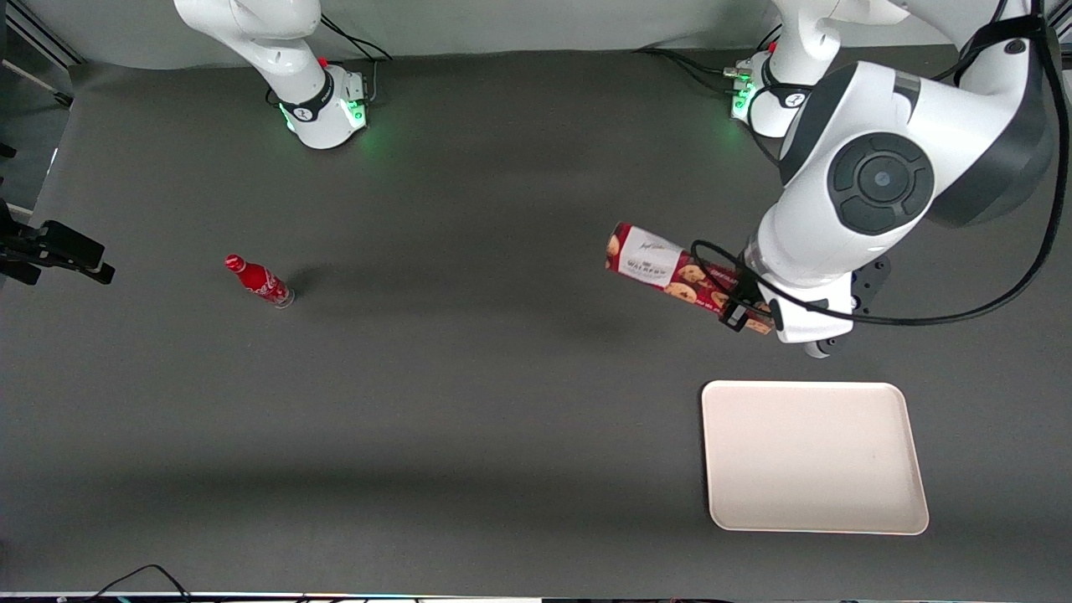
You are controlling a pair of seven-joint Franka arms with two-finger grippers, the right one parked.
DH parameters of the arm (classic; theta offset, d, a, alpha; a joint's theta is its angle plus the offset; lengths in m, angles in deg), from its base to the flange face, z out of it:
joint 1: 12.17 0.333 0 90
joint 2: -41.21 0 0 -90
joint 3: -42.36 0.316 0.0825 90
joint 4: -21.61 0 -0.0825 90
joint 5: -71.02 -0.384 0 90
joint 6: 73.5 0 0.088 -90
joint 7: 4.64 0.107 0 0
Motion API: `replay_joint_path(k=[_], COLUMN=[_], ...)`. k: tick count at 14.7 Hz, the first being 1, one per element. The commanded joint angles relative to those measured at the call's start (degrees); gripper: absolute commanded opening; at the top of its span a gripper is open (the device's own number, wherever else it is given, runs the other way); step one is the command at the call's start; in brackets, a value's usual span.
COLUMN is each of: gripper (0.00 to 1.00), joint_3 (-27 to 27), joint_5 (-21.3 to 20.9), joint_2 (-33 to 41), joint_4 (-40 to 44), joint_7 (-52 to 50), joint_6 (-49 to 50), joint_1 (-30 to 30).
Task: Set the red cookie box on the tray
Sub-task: 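Lift the cookie box upright and carry it toward the white tray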
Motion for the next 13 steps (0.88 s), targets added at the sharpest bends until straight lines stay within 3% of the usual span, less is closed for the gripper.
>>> replay_joint_path(k=[1,6,10,13], gripper=[0.0,0.0,0.0,0.0], joint_3=[5.7,15.9,24.3,26.5], joint_5=[1.3,1.6,6.9,8.5], joint_2=[3.6,3.1,0.2,-4.2], joint_4=[-4.5,-4.5,-6.5,-7.0], joint_7=[19.4,48.8,74.8,83.3], joint_6=[0.9,-1.0,-8.9,-16.2], joint_1=[-0.1,-0.1,0.2,0.3])
